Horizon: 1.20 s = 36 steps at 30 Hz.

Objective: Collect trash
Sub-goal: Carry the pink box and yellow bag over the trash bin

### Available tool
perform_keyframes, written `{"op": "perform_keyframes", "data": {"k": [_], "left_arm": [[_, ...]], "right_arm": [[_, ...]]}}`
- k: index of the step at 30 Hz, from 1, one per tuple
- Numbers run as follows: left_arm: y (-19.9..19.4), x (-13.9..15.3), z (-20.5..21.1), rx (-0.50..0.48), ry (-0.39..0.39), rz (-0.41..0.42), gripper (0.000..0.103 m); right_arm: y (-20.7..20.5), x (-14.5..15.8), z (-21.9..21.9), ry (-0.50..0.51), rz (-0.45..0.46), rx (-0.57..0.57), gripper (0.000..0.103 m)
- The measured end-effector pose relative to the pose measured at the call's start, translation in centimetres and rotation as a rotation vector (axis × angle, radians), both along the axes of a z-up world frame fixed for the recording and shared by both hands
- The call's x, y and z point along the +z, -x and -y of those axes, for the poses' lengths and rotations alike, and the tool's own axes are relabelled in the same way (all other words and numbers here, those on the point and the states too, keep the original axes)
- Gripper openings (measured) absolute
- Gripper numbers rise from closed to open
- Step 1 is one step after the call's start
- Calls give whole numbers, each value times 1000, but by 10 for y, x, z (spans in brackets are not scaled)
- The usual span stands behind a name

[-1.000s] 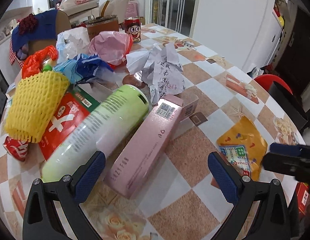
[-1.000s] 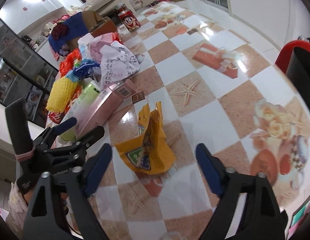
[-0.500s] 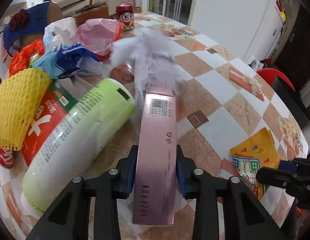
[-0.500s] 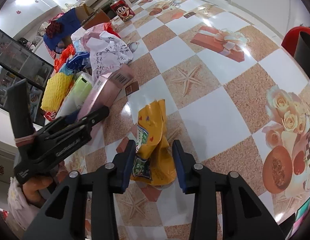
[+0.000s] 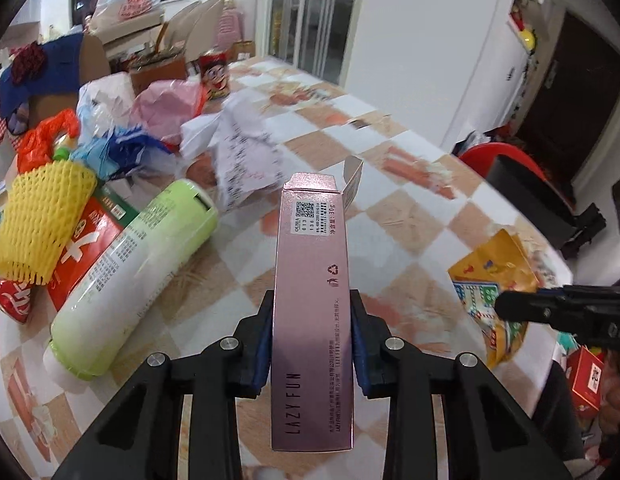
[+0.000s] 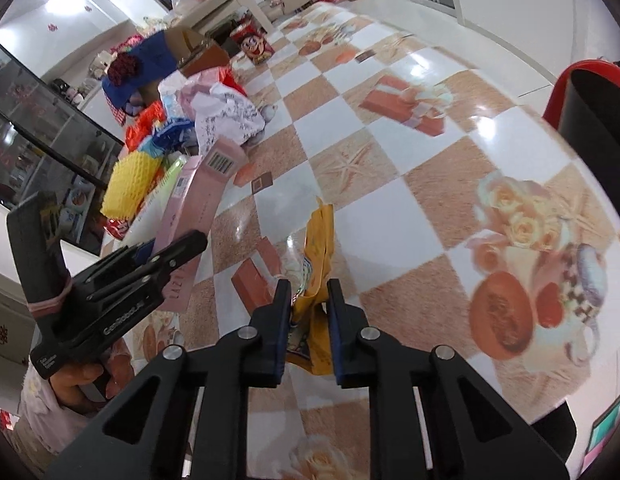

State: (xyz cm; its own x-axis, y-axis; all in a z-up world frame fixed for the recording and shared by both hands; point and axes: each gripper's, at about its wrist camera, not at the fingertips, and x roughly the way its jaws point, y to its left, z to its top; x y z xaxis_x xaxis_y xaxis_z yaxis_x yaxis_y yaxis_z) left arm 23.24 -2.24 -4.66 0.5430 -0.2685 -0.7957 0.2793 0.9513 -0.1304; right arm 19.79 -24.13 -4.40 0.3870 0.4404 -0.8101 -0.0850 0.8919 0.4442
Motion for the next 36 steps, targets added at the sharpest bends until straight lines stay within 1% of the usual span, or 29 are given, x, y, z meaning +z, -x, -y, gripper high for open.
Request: {"op": "perform_keyframes", "data": {"k": [8,13,17,27,30,36], "left_arm": [[17,27,45,-99,21,42,103],[20,44,87,-174,29,62,103],[18,55,125,-243,21,76,103],[0,75,238,-410,-14,113,103],[-14,74,274,-438,-23,102,103],[-39,67,332,-486,-46,85,103]], "right_arm": [[19,20,45,-23,59,-77,19],[29,34,80,-12,107,-129,19],[37,44,118,-11,140,-194,19],[51,57,209,-30,197,-358,19],[51,57,232,-31,204,-395,19],[50,58,269,-17,218,-445,19]]}}
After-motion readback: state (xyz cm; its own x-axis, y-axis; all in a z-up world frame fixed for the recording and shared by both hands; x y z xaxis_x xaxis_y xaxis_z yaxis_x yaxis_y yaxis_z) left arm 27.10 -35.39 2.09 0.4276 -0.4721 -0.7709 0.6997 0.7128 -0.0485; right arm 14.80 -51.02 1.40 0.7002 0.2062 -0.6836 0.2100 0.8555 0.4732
